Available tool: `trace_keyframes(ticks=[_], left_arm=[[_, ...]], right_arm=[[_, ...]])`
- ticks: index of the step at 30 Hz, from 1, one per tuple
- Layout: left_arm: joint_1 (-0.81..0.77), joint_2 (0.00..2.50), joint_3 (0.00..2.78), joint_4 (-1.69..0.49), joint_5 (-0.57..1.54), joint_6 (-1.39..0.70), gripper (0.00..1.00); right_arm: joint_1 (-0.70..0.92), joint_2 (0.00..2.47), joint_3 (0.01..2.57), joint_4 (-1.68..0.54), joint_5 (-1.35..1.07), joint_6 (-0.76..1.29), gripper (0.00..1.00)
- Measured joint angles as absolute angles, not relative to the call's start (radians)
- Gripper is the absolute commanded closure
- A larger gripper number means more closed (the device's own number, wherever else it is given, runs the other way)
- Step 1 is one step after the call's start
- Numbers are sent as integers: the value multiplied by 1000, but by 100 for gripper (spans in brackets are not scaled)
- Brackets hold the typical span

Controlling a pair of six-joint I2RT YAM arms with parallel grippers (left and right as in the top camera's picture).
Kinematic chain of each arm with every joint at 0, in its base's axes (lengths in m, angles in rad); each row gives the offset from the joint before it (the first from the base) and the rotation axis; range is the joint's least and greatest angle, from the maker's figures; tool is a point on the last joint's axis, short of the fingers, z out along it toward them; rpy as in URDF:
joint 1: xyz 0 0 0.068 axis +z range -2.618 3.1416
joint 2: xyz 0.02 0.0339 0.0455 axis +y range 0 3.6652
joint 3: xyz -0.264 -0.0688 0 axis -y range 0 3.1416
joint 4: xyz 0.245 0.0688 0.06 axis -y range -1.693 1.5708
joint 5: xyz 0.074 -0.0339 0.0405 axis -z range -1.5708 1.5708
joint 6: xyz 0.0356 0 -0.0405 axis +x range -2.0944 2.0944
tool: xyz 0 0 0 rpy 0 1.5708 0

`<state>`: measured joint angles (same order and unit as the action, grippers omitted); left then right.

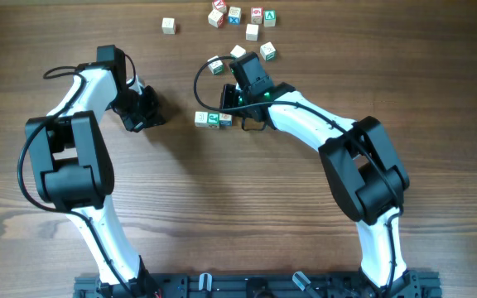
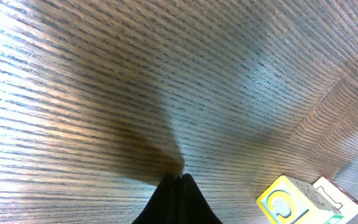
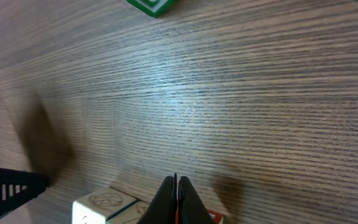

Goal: Form a horizontal line

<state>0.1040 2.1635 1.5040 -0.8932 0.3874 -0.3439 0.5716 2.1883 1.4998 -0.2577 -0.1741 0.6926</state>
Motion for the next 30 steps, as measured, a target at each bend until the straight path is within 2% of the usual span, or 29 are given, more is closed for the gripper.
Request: trace_keyframes(ticks=[30], left_arm=[[104, 2164, 1504, -893, 386, -344, 96]], right_arm=[[572, 2191, 1500, -254, -249, 669, 95]])
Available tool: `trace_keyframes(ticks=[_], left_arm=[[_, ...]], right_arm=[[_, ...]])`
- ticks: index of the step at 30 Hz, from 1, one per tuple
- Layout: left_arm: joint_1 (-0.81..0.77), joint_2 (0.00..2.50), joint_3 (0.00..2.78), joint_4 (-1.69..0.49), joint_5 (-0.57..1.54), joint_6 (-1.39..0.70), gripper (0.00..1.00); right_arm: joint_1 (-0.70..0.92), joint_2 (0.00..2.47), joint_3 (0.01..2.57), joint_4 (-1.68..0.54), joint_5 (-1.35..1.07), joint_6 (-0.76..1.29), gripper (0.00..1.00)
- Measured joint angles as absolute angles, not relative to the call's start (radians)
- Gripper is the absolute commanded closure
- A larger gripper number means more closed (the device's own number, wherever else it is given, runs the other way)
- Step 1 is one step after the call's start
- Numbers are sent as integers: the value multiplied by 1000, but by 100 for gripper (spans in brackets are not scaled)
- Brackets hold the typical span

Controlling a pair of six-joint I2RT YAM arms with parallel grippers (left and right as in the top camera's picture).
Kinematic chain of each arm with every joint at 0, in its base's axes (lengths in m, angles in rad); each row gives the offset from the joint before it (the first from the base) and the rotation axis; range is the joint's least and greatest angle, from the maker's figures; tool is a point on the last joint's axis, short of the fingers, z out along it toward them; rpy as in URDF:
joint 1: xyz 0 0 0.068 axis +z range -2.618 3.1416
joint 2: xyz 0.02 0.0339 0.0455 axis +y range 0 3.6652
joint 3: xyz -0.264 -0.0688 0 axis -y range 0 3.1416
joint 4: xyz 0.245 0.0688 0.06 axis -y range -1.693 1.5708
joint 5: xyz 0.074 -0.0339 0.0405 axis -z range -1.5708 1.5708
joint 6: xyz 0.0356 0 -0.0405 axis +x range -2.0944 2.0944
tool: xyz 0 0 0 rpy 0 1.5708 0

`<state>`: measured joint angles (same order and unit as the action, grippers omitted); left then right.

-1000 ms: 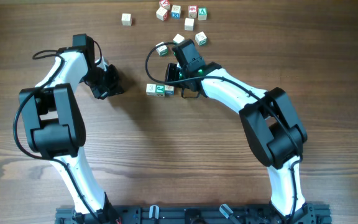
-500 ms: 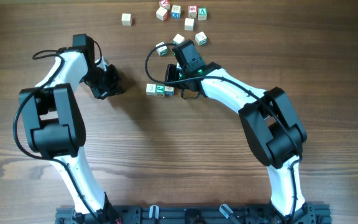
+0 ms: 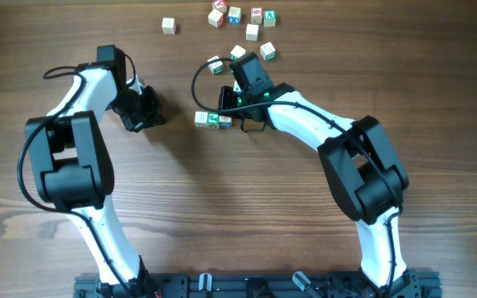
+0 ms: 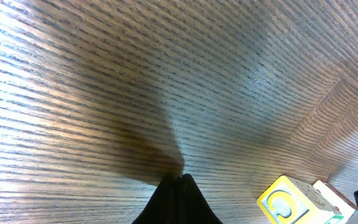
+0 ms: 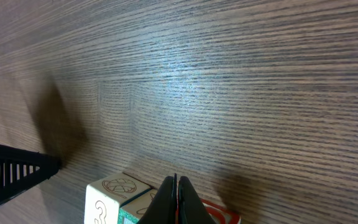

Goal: Form a horizontal line

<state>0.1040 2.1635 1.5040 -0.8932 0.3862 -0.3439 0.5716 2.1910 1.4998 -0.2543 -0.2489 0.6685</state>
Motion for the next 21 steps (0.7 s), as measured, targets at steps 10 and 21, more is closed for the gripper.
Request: trace_keyframes(ticks=[10, 21], left_arm=[[104, 2164, 1504, -893, 386, -344, 96], [104, 2164, 1504, -893, 386, -344, 96]], right_arm=[[572, 2191, 1500, -263, -255, 669, 95], [572, 2191, 1500, -264, -255, 669, 95]])
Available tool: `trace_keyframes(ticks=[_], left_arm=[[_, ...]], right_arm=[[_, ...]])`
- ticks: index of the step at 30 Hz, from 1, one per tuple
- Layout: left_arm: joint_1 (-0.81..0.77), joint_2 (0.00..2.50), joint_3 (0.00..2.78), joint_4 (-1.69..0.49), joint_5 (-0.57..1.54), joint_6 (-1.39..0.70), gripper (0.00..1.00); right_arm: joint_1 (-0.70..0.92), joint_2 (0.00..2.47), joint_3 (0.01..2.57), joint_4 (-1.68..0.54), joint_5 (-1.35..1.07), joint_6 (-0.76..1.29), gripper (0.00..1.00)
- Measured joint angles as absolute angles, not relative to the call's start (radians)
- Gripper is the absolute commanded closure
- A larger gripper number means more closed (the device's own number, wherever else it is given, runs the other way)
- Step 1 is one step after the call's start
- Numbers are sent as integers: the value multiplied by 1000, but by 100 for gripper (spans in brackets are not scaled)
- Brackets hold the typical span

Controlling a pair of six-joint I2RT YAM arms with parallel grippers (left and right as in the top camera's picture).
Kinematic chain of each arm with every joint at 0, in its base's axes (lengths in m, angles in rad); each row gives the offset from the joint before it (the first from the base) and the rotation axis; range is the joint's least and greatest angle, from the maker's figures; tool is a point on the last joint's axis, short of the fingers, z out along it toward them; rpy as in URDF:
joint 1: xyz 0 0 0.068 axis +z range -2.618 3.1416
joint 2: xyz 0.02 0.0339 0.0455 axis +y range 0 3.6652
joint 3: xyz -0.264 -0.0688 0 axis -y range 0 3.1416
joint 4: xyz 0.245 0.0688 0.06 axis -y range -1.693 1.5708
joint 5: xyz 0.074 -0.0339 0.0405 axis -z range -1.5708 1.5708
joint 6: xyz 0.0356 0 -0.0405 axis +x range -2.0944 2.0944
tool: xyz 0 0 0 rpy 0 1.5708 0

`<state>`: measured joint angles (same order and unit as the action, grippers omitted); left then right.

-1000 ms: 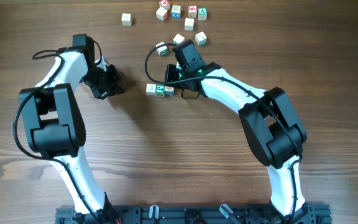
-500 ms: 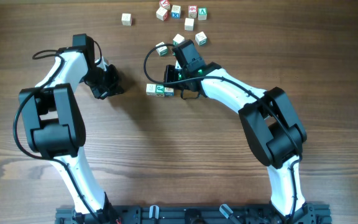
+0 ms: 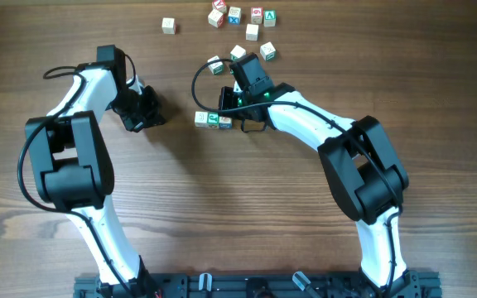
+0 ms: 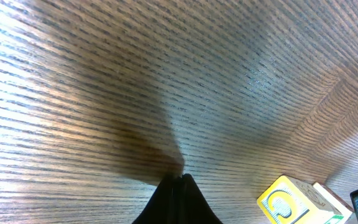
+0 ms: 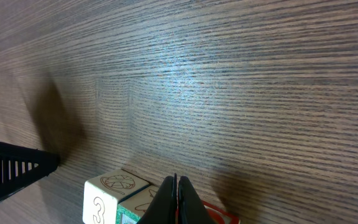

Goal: Form a horizontal line

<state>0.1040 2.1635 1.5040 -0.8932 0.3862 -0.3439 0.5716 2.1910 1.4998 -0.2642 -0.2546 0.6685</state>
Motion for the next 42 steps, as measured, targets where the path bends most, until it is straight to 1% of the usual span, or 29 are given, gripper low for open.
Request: trace_keyframes(ticks=[6, 10, 17, 22, 25, 31, 42], left_arm=[[104, 2163, 1504, -893, 386, -344, 96], [104, 2163, 1505, -896, 386, -344, 96], [104, 2164, 1505, -898, 385, -344, 96], [104, 2164, 1505, -898, 384, -344, 96], [104, 2163, 1505, -898, 384, -344, 96], [104, 2164, 1505, -897, 382, -344, 95], [104, 2163, 1505, -896, 382, -344, 95]], right_arm=[[568, 2191, 1500, -216, -254, 665, 95], [536, 2191, 1501, -226, -253, 665, 95], [429, 2191, 1503, -371, -237, 665, 95], [429, 2191, 1503, -431, -230, 659, 95], [445, 2191, 1503, -411, -231, 636, 95], [457, 2191, 1504, -303, -237, 581, 95], [490, 2191, 1504, -263, -325, 509, 95]])
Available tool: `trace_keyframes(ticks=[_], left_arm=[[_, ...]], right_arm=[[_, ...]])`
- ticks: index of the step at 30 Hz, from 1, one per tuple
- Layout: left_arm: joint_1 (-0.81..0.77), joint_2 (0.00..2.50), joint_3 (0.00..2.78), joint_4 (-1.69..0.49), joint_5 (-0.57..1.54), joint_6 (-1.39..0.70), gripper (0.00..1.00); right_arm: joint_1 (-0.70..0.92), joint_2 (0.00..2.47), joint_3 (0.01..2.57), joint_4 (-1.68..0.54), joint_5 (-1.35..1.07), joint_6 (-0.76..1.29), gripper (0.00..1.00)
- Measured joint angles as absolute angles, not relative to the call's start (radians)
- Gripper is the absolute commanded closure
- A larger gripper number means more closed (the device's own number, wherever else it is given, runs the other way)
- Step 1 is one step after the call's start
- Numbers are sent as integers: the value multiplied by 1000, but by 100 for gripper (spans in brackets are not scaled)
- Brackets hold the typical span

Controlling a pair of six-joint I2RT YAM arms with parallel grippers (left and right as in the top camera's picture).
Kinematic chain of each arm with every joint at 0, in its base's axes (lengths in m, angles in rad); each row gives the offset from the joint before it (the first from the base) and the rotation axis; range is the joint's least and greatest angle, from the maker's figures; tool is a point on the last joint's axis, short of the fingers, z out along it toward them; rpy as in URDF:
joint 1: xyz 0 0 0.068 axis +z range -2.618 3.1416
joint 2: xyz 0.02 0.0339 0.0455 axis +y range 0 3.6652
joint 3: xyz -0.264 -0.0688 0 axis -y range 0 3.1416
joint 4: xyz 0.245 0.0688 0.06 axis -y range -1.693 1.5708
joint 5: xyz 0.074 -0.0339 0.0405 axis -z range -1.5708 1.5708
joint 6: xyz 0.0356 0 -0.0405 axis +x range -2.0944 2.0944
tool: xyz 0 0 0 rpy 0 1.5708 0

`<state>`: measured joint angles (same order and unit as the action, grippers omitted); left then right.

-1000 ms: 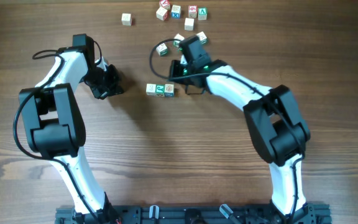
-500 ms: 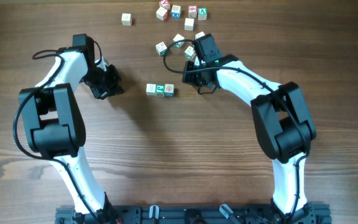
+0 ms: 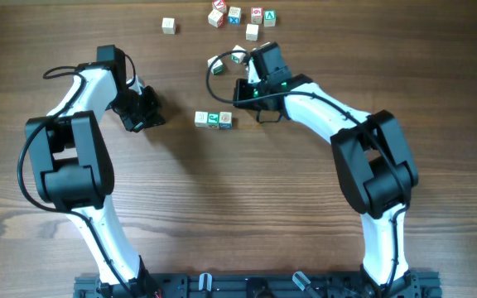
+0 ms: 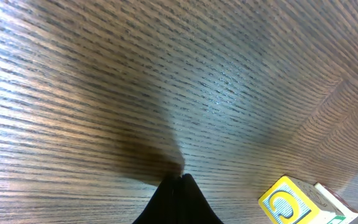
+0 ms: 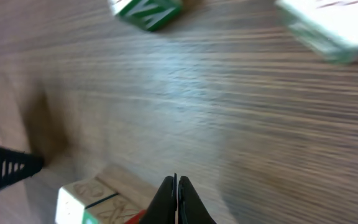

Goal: Form a horizontal line

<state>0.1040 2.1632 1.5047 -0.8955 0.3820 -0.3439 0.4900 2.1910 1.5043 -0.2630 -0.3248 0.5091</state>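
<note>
A short row of three small letter blocks [image 3: 213,120] lies on the wooden table [image 3: 247,199]; its yellow-faced left end [image 4: 291,202] shows in the left wrist view, and the row [image 5: 89,196] sits low left in the right wrist view. My right gripper [image 3: 240,95] is shut and empty, above and to the right of the row, apart from it; its tips [image 5: 176,182] hover over bare wood. My left gripper [image 3: 149,116] is shut and empty, left of the row, its tips [image 4: 182,180] near the table.
Several loose blocks lie at the far edge [image 3: 243,15], one alone further left [image 3: 168,26]. A green-faced block [image 3: 216,64] and a white one [image 3: 237,54] sit just beyond the right gripper; the same green block [image 5: 146,11] appears in its wrist view.
My right gripper has moved from the right end of the row to a spot further back and to the right, still shut. The row and the left arm have not moved.
My right gripper stood shut by the right end of the three-block row, then sat slightly closer against it for two moments. Now it is away from the row, toward the loose blocks. My left gripper stayed shut at the left throughout.
</note>
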Motion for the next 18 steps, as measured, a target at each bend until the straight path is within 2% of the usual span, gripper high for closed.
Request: trace_keyframes(ticks=[18], left_arm=[[104, 2164, 1505, -896, 382, -344, 95]], right_arm=[[553, 2191, 1504, -253, -337, 492, 95]])
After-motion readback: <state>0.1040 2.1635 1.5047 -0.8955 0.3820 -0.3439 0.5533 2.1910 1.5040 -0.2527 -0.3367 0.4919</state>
